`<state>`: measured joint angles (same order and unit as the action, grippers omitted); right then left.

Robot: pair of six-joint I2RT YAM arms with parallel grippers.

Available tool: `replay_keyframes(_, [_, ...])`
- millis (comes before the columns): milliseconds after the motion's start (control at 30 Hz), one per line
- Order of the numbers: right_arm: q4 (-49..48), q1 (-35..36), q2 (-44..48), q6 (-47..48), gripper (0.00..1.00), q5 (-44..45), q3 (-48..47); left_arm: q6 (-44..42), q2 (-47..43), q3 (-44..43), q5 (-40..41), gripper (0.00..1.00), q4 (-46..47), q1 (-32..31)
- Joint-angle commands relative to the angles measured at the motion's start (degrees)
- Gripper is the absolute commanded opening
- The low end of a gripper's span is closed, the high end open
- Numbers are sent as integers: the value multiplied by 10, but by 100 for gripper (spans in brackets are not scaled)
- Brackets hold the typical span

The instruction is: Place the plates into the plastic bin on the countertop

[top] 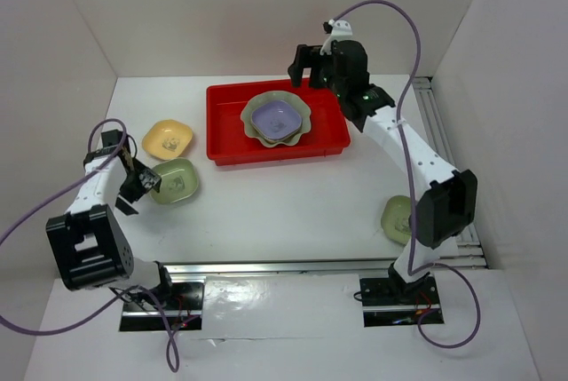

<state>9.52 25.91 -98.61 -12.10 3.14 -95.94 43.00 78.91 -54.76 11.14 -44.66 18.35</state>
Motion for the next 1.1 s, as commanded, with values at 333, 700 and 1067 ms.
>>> replay_keyframes(333, [-86,5,90,-4,97,-42,102,-26,133,-44,-37,35,15,29])
replay_keyframes(700, [-97,-31,131,-21,97,-60,132,-26,138,-45,-23,0,5,29])
replay_keyframes(1067, [-58,-82,160,-50,98,-72,160,-23,-162,-90,-21,0,-71,-107])
